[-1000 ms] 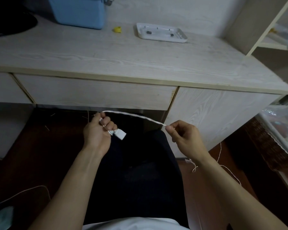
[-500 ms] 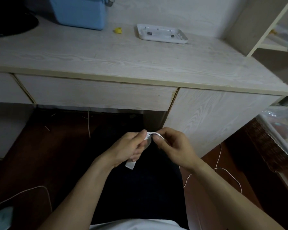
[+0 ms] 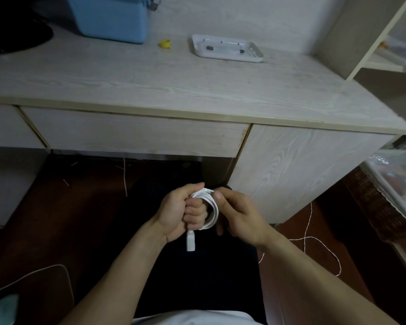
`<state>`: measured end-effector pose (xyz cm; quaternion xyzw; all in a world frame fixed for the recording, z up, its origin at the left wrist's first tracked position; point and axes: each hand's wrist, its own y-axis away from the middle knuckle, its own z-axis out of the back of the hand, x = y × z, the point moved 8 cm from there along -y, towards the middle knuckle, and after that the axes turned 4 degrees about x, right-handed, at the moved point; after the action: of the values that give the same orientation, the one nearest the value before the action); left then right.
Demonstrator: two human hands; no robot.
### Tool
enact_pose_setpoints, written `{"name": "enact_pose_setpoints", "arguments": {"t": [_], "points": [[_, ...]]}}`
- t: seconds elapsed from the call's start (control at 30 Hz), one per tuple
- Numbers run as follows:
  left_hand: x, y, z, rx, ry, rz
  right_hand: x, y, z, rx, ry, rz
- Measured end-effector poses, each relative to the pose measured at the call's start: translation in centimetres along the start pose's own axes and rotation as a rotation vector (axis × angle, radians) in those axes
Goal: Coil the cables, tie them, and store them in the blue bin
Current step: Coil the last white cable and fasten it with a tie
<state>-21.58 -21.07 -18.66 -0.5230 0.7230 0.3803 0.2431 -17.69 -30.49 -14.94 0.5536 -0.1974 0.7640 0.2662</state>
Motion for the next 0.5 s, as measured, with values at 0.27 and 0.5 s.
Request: {"name": "enact_pose_setpoints", "arguments": {"t": [0.27,0.5], "points": [[-0.8,-0.6,1.5,-0.231,0.289,-0.140,-0.1,-0.7,1.2,-0.173,0.096,0.024],[-4.7,0.2,6.7,-0.367,0.757,-0.509,-2.3,-0.3,2.7,-0.091,0.438,-0.148]]}}
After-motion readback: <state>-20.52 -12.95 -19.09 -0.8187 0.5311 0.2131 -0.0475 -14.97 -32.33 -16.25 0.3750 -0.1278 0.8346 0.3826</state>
